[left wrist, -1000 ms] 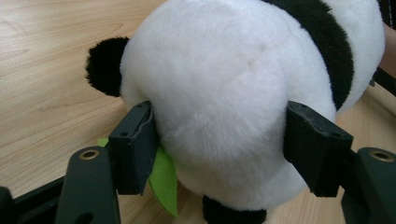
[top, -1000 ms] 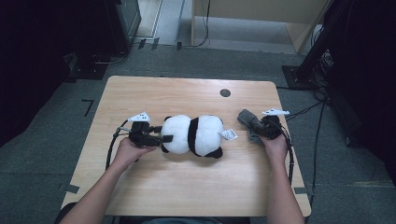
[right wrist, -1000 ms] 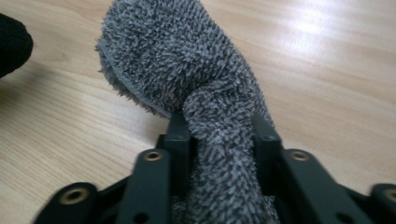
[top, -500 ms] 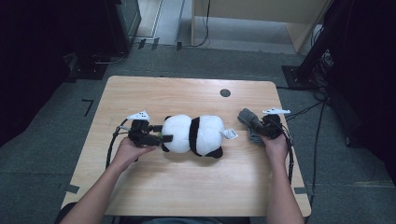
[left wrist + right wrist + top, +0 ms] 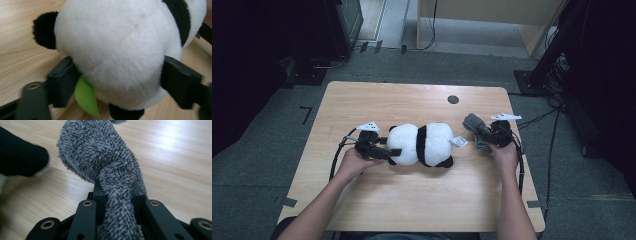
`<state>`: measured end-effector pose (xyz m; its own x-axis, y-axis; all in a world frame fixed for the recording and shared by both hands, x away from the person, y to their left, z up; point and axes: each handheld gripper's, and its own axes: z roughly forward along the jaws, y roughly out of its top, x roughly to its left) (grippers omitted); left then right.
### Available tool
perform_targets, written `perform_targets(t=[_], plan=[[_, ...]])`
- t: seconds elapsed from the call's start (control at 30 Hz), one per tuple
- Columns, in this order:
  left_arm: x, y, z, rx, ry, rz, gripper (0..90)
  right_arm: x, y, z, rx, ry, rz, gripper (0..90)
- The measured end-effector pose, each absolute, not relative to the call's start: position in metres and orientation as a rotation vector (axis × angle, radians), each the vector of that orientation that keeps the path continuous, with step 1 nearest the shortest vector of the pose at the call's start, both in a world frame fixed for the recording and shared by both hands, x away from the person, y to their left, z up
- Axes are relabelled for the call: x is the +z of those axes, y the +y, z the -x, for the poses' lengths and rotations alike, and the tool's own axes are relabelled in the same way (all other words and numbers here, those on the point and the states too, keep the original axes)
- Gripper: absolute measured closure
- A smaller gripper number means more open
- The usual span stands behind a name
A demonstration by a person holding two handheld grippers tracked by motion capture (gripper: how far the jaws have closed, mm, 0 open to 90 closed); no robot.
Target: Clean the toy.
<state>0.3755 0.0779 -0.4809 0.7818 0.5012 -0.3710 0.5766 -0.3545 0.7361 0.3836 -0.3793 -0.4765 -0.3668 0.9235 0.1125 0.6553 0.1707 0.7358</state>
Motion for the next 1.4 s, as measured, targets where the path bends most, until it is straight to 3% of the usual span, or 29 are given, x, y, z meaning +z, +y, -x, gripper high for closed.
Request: perform_targets(t=[0.37,0.63,0.97,1.4], plan=[[-0.476,0.076,-0.365,-0.021,0.825,-2.012,45.3,-0.419,-0.348,-0.376,1.141,2.114,-1.405,74.1],[-0.473,0.080,-0.366,-0.046,0.839,-2.016,52.7,-0.380,-0.306,-0.388,1.168,2.204,-1.291,74.0],[-0.472,0.089,-0.367,-0.006,0.864,-2.004,50.0,-0.352,-0.233,-0.404,1.224,2.333,-1.136,73.5],[-0.473,0.088,-0.366,0.014,0.861,-2.006,50.0,-0.357,-0.142,-0.428,1.167,2.513,-0.959,73.6]])
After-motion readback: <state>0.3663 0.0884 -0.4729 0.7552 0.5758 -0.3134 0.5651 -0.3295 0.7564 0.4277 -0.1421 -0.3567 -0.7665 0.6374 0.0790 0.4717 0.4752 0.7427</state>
